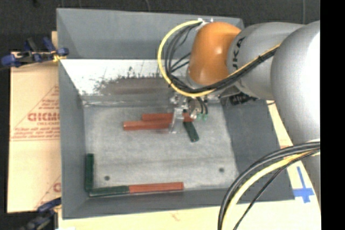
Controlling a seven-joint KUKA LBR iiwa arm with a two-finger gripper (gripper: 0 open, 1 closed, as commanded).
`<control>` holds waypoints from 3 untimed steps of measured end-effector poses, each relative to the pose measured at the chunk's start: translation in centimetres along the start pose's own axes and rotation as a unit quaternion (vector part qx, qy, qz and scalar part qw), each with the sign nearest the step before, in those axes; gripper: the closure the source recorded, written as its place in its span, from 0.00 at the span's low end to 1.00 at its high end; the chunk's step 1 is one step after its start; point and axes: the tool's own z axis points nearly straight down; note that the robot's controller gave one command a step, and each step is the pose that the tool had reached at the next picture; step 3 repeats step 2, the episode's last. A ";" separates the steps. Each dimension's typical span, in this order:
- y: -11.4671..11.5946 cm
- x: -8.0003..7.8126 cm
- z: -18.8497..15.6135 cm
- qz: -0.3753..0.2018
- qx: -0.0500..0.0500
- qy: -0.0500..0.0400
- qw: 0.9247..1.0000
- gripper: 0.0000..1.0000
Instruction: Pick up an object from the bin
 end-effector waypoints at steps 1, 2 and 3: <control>1.5 -0.2 -4.0 0.003 0.001 0.004 1.000 1.00; 0.5 0.8 -16.2 0.014 0.000 -0.001 1.000 1.00; 0.5 0.8 -16.2 0.014 0.000 -0.001 1.000 1.00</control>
Offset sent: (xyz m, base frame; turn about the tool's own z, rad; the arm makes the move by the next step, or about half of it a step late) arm -0.0083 0.0063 0.1611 0.0347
